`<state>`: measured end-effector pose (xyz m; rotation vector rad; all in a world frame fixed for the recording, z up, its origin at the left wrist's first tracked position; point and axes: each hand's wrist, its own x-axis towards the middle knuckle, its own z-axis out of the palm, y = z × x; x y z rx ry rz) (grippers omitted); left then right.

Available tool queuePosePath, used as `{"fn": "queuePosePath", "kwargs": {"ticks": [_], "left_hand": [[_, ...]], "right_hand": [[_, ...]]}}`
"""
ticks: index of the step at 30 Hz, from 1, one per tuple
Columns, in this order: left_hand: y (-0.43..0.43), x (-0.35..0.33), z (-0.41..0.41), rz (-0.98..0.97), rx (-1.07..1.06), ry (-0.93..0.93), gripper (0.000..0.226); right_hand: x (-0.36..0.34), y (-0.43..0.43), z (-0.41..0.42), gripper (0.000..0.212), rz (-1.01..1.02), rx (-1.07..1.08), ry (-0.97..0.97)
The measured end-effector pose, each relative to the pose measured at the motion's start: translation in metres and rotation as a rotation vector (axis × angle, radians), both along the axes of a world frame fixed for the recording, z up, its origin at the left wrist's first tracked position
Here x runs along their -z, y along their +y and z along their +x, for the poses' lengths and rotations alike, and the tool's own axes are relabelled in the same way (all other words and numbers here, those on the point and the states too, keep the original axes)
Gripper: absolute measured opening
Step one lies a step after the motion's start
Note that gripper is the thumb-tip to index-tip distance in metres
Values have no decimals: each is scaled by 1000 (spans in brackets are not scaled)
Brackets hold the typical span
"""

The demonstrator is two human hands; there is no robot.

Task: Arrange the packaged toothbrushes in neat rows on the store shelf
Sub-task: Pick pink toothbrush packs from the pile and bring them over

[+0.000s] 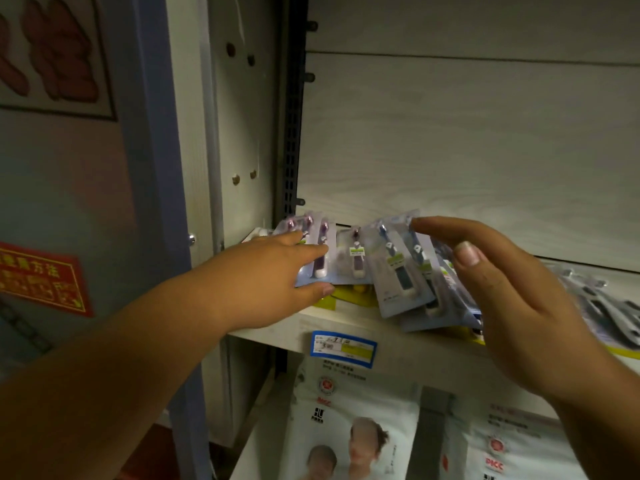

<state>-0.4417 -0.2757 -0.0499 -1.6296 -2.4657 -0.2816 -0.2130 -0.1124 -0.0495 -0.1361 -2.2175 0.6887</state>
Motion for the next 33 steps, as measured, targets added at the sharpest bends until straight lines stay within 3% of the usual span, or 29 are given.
{"fn": "queuePosePath", "kwargs": {"ticks": [7,19,24,27,33], "left_hand": [[1,-7,-5,11,22,117,52],[-5,-5,-2,333,-149,-44,67],[-11,-11,14,441,-142,71,71],[-14,-21,35,510,10,258,75],[13,-24,76,589,271,478,87]], "right_hand": [[4,8,8,46,-70,55,71],[10,8,9,46,-110,79,57],[2,-4,3,36,-137,70,76],[-11,-19,-6,36,-296,-37,107],[-46,-33,-24,60,-1024,-315,67]]}}
